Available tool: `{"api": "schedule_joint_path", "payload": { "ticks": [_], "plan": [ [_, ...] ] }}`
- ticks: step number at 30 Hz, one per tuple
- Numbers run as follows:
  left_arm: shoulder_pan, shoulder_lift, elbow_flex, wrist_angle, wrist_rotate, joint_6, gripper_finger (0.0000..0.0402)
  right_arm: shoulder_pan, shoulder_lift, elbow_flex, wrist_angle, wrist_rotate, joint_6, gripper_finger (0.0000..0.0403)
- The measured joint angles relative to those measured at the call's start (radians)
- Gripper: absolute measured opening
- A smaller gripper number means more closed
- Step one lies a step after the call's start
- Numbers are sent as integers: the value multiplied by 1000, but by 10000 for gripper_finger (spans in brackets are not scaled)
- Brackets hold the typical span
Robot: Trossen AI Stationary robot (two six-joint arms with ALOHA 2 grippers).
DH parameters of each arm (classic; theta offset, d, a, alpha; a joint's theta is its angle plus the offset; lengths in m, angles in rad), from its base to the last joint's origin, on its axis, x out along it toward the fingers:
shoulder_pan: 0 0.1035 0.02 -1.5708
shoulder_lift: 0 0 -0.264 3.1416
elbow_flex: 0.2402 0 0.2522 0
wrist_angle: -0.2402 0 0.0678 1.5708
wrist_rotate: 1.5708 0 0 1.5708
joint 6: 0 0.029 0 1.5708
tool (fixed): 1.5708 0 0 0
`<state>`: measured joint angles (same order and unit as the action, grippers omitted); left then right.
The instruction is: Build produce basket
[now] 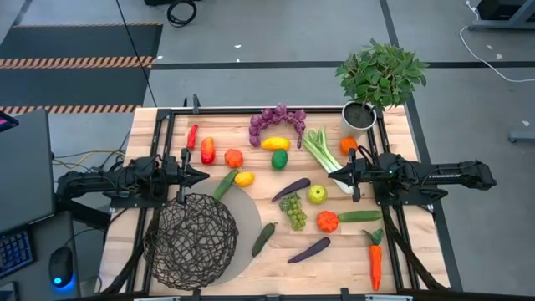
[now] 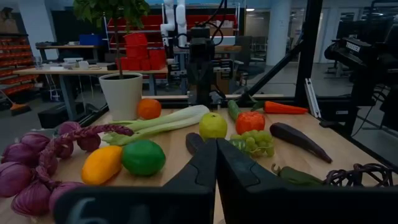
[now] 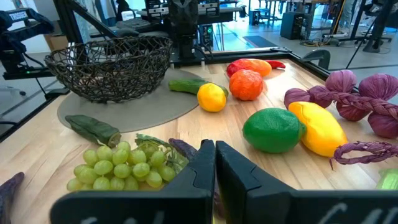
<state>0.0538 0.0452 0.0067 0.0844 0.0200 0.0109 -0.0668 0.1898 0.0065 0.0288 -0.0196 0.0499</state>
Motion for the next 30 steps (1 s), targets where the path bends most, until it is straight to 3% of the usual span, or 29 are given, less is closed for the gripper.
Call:
{"api": "schedule_joint_path", "payload": {
  "ticks": [22,28,30],
  "plan": [
    [2,-1,0,30,-18,24,11,0,0,0,0,0,0,19],
    [4,0,2,112,-25,-172,11,0,0,0,0,0,0,19],
    [6,7,26,65,-31,-207,11,0,0,0,0,0,0,19]
  ]
}}
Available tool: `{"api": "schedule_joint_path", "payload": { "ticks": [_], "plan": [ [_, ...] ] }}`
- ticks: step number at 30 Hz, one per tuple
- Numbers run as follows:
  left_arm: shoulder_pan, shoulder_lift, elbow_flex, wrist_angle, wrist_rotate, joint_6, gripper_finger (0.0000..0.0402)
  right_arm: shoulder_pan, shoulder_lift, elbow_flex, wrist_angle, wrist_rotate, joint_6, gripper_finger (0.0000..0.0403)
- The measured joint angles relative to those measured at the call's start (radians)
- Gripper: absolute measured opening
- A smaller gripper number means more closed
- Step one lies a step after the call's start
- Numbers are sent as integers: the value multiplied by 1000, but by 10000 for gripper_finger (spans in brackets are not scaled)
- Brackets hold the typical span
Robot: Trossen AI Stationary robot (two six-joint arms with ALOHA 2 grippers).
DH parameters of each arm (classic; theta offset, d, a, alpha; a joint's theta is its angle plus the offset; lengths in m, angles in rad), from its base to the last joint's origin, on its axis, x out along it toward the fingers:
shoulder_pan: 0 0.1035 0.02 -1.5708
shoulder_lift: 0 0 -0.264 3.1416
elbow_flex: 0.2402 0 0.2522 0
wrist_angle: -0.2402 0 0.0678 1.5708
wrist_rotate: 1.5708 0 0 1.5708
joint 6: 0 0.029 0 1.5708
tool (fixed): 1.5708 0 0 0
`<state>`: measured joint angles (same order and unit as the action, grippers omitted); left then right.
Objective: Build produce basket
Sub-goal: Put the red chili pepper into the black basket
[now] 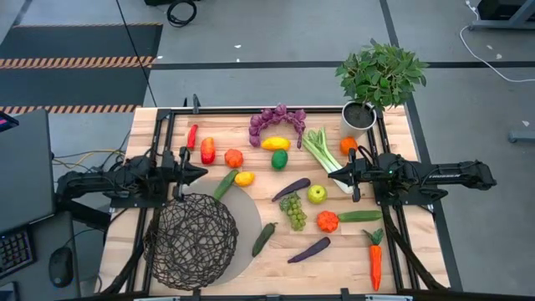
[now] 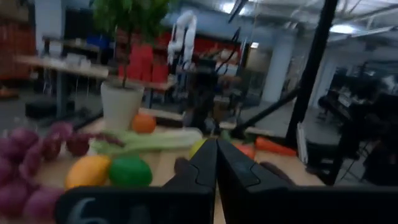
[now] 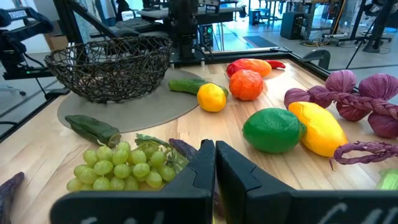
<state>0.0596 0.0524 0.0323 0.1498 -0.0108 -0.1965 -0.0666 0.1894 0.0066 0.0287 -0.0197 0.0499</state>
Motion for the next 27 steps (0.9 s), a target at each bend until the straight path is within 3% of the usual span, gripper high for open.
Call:
{"api": "schedule_joint_path", "payload": {
  "ticks": [4,11,13,21,27],
  "plan": [
    [0,66,133,-176,-1,-41,11,0,0,0,13,1,-7,19],
    [0,314,431,-464,-5,-78,11,0,0,0,28,2,-50,19],
    [0,384,502,-469,-7,-81,11,-1,0,0,85,29,-36,19],
    [5,608,760,-434,-11,0,11,-17,0,18,370,250,333,19],
    [83,745,950,-546,-54,-44,11,-27,58,186,366,198,288,19]
  ]
}}
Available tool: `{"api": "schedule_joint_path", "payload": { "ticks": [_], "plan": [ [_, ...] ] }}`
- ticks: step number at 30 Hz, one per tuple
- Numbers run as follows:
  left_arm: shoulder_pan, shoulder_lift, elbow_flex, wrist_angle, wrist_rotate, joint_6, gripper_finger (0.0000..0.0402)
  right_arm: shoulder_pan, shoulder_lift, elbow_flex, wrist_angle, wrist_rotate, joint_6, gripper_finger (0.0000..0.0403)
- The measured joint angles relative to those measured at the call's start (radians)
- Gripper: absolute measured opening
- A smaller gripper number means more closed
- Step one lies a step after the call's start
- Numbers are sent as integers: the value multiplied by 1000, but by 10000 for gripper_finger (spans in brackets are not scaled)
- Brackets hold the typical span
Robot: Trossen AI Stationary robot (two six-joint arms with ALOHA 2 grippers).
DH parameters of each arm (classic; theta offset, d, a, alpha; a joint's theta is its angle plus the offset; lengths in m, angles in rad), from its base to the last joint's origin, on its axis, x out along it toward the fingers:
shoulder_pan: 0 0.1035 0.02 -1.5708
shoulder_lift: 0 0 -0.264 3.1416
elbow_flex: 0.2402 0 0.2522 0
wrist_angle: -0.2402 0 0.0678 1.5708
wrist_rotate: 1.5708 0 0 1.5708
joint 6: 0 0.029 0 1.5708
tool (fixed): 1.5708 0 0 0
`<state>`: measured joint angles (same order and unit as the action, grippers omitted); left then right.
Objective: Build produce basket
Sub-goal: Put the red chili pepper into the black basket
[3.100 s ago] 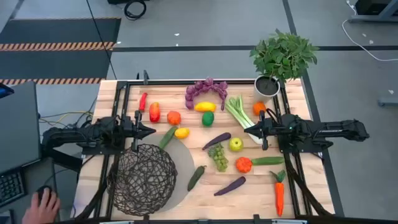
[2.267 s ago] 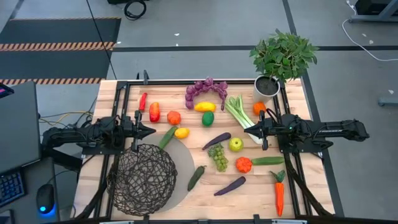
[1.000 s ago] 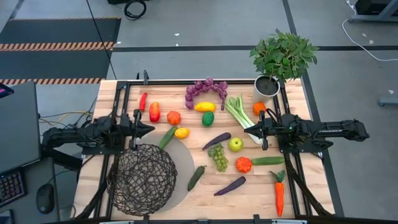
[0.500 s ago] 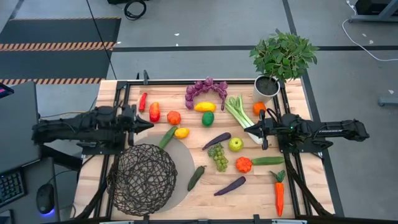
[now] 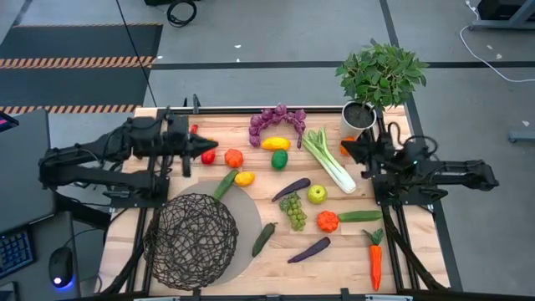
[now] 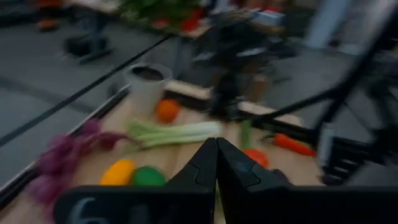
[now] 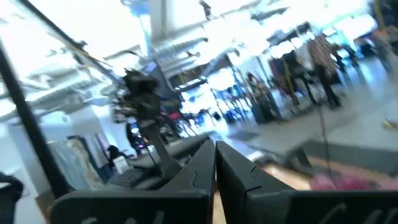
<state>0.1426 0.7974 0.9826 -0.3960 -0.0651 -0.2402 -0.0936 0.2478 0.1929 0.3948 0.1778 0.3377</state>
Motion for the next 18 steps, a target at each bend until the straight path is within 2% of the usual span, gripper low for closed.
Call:
{"api": "schedule_joint_path", "payload": {
  "ticks": [4,8,13,18],
  "plan": [
    [78,99,105,-150,-17,-71,11,0,116,209,-108,-52,-91,19],
    [135,191,176,-282,-1,-185,11,-1,285,447,-285,-40,-194,19],
    [149,238,199,-261,-1,-300,11,-15,482,671,-471,-10,-211,19],
    [148,250,199,-219,0,-354,11,-20,586,770,-442,-14,-156,19]
  ]
}}
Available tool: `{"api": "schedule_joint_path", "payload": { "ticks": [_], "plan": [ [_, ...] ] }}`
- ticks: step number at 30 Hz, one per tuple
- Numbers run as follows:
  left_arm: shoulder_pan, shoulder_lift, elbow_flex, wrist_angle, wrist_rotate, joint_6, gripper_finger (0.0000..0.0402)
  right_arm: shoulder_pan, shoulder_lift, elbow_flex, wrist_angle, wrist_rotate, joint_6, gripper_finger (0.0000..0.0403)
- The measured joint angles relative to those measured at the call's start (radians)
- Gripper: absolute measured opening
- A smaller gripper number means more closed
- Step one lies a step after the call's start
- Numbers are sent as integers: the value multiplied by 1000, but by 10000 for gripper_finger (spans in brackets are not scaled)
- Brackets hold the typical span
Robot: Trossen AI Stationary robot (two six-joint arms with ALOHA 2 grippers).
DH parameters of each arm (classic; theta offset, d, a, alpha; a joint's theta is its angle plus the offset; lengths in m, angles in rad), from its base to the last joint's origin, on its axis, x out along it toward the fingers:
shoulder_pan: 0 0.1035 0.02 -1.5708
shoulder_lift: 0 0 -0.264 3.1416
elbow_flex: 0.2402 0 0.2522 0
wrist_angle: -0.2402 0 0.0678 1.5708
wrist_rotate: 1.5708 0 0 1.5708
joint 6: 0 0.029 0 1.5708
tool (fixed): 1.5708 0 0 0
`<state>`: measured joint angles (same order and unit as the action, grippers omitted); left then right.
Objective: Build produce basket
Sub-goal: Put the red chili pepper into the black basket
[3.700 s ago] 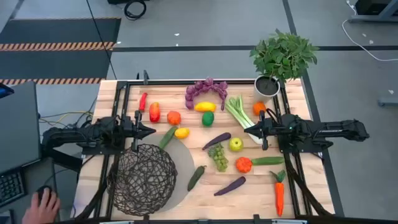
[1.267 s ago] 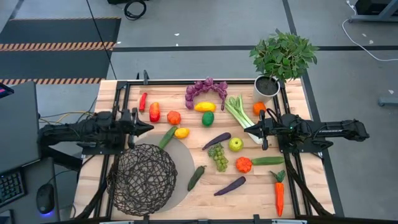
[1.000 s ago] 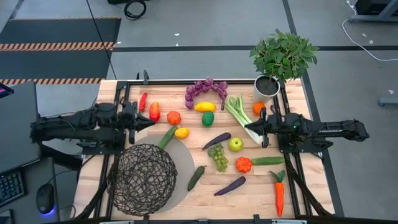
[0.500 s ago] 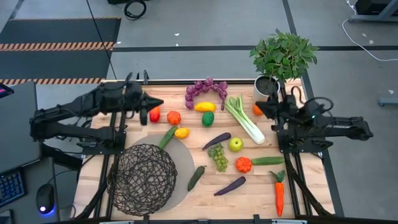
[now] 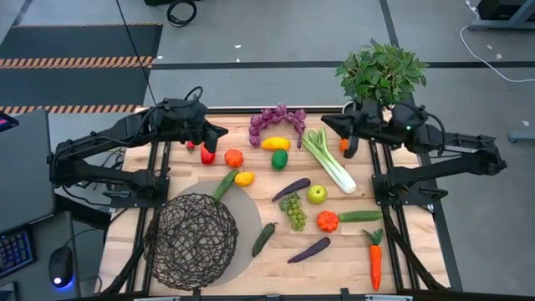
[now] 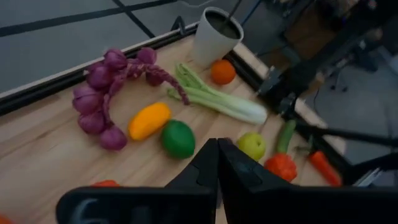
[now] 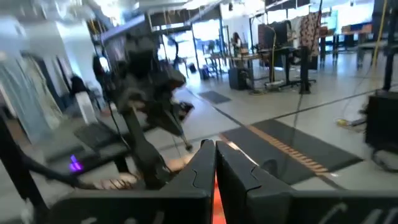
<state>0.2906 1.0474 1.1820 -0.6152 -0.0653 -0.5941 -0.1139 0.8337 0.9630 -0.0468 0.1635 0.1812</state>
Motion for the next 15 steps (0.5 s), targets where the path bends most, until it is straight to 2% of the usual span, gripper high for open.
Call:
{"api": "schedule_joint_path", "payload": {
  "ticks": [7,11,15],
  "plan": [
    [-1,3,0,31,-7,29,11,0,36,33,117,-34,203,19],
    [23,3,0,38,-21,28,14,0,37,33,146,-34,220,19],
    [61,6,0,-39,-59,35,36,0,39,33,142,-34,241,19]
  ]
}}
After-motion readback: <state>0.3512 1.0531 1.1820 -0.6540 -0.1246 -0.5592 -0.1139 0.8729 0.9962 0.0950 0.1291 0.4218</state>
